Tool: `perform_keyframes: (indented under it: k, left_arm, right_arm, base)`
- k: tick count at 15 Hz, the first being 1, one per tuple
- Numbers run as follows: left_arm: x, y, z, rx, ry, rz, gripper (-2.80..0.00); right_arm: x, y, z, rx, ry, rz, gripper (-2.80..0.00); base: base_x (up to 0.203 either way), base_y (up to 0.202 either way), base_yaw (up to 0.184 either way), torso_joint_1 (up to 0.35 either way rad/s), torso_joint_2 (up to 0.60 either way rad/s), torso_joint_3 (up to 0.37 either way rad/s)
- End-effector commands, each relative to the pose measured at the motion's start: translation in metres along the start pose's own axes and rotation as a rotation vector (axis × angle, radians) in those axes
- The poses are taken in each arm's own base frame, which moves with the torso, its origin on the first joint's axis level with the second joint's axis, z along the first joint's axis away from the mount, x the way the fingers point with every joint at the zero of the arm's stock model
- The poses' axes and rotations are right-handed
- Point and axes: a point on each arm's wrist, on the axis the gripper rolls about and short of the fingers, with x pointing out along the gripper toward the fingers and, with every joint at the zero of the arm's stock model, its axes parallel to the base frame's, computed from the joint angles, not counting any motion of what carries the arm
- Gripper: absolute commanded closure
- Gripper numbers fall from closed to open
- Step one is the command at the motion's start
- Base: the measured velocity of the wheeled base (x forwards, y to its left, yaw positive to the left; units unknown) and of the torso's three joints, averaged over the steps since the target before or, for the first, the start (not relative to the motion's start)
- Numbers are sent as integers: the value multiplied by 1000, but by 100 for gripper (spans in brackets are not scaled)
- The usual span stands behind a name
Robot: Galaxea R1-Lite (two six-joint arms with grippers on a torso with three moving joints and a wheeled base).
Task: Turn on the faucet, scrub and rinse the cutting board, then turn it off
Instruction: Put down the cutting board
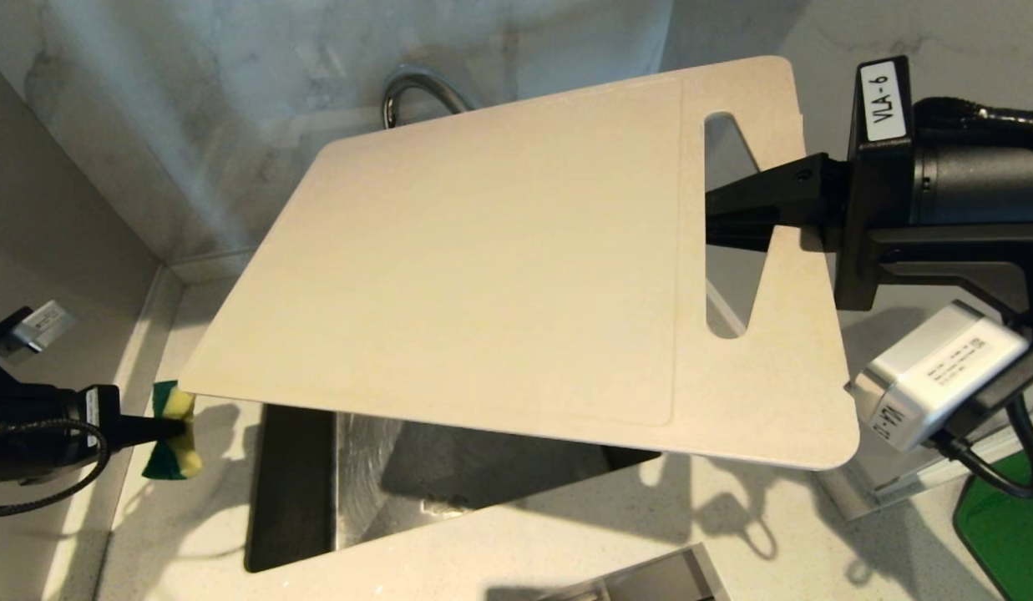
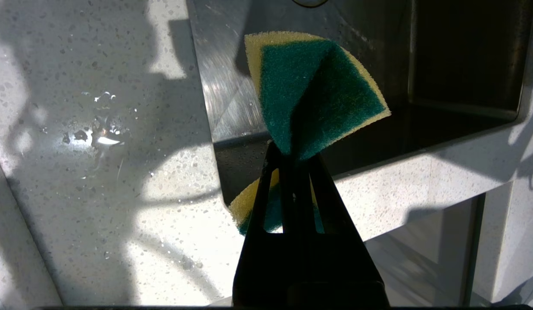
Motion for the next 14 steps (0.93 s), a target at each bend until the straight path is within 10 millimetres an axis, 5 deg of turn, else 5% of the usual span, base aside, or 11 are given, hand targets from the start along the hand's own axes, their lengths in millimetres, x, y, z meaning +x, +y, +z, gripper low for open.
perform_keyframes:
  k: [1, 10, 14]
  left_arm:
    - [7, 1, 4, -7, 14, 0, 0]
    - [18, 4, 10, -9, 13, -2, 0]
    - [18, 4, 10, -10, 14, 0, 0]
  right_arm:
    - [5, 6, -1, -10, -2, 1, 0]
    - [-26, 5, -5, -24, 136, 41, 0]
    - [-43, -2, 3, 104, 284, 16, 0]
  base:
    - [0, 0, 0, 0, 0, 0]
    - [0, 0, 0, 0, 0, 0]
    - [0, 0, 0, 0, 0, 0]
